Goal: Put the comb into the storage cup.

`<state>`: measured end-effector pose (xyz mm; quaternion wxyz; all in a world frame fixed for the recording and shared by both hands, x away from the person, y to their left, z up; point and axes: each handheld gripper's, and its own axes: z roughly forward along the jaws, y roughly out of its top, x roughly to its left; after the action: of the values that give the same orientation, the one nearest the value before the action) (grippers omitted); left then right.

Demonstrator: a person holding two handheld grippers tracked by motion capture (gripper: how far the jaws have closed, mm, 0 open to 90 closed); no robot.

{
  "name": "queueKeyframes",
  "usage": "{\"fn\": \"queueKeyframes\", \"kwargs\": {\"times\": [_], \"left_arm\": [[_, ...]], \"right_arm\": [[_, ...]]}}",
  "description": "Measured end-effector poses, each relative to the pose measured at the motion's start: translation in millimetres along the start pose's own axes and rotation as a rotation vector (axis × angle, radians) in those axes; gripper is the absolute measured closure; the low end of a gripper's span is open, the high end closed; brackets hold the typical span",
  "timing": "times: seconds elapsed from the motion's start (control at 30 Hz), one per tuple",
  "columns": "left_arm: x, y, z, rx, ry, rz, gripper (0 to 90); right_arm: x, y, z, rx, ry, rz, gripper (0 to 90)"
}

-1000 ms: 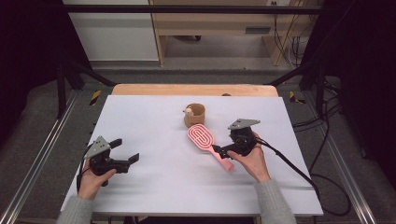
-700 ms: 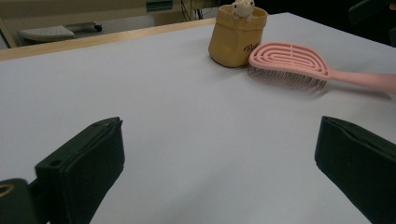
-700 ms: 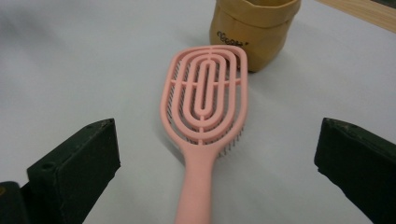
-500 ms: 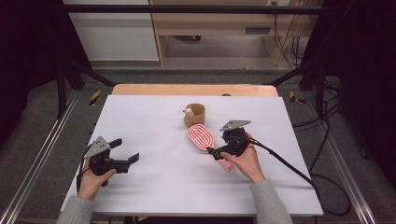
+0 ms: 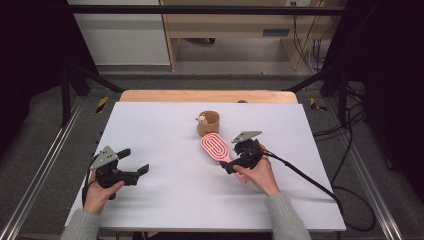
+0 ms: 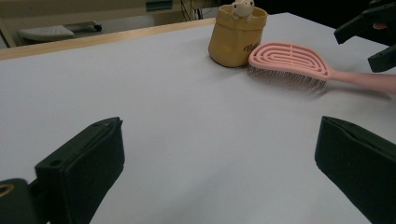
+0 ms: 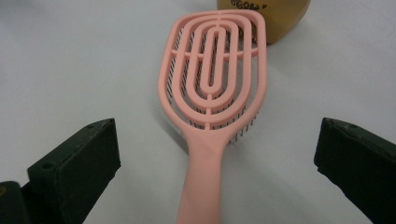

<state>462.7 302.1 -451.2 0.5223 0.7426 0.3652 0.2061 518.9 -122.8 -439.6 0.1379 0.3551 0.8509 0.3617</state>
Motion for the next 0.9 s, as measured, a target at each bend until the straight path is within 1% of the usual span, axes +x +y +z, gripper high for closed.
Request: {"fn": "queueKeyframes", "kwargs": {"times": [0.13, 0.2, 0.3, 0.43, 0.47, 0.57, 0.63, 0.7, 0.8, 0.9], "left_arm": [[0.0, 0.1, -0.1, 0.003, -0.001, 0.001, 1.3], [0.0, 0.1, -0.1, 0.002, -0.001, 0.001, 1.4], [0.0, 0.0, 0.0, 0.001, 0.000, 0.000, 1.4], [0.0, -0.1, 0.0, 0.001, -0.001, 0.000, 1.4], [0.0, -0.1, 0.0, 0.001, -0.001, 0.000, 1.4], [0.0, 0.0, -0.1, 0.001, -0.001, 0.000, 1.4], [-0.1, 0.0, 0.0, 0.000, -0.001, 0.000, 1.4], [-0.2, 0.0, 0.0, 0.003, -0.001, 0.001, 1.4], [-0.2, -0.1, 0.2, 0.003, -0.001, 0.001, 1.4], [-0.1, -0.2, 0.3, 0.002, -0.002, 0.000, 1.4]], "right_arm": [[0.3, -1.2, 3.1, 0.015, -0.002, -0.002, 1.4], [0.6, -1.9, 4.6, 0.018, -0.003, -0.002, 3.1], [0.6, -3.4, 7.7, 0.046, -0.008, -0.003, 6.3], [0.4, -4.7, 10.4, 0.058, -0.009, -0.011, 9.0], [0.6, -5.6, 12.1, 0.068, -0.001, -0.017, 12.5], [1.0, -6.0, 13.1, 0.077, 0.001, -0.019, 15.2], [0.9, -6.8, 14.3, 0.086, 0.003, -0.021, 19.5], [1.0, -6.9, 14.4, 0.090, 0.003, -0.018, 20.7], [1.0, -7.7, 15.9, 0.098, 0.001, -0.023, 26.1], [1.6, -8.6, 17.8, 0.109, -0.003, -0.017, 30.3]]}}
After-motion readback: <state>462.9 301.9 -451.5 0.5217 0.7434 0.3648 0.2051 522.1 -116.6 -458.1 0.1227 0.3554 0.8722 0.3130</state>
